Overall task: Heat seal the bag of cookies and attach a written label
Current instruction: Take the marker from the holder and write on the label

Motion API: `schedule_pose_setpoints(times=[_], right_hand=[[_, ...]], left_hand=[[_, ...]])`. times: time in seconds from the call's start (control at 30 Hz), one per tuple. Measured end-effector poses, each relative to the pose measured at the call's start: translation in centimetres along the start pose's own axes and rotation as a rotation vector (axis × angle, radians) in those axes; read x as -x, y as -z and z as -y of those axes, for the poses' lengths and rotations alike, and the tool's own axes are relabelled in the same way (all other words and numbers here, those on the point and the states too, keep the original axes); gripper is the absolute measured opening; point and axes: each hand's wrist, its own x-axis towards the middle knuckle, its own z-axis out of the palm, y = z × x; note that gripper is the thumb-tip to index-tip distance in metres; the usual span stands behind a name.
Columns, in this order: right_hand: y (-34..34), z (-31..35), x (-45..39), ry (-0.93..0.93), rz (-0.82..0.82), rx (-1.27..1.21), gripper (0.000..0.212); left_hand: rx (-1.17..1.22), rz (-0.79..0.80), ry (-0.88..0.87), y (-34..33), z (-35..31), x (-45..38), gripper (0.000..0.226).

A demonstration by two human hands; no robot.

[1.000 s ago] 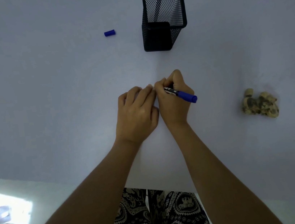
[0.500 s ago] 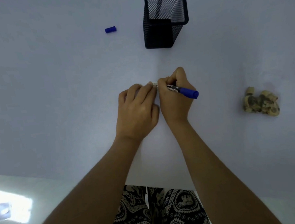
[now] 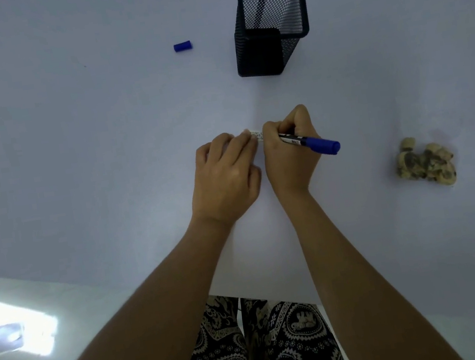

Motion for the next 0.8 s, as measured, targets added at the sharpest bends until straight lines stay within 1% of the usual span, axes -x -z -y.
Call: schedule_pose_setpoints(times=[0.27,0.43,0.7,0.8], right_hand=[[-0.13,0.10,0.02,0.026,0.043,-0.014,0.026],[-0.11,0.06,0.13,0.010,0.059,-0.016,0.026],[-0.11,0.08,0.27,0.002,0.062,-0.017,0.025],[-0.17,0.08,0.15,0.009,0.036,-0.018,0.026]], left_hand=[[0.010,-0.008,-0.013,-0.04,0.14,-0.11,0.034],[0.009,-0.014,-0.014,0.06,0.05,-0.10,0.033],[0.017,-0.006,-0.013,0.05,0.11,0.04,0.034],[0.019,-0.002,-0.011,-0.02,0.14,-0.04,0.034]])
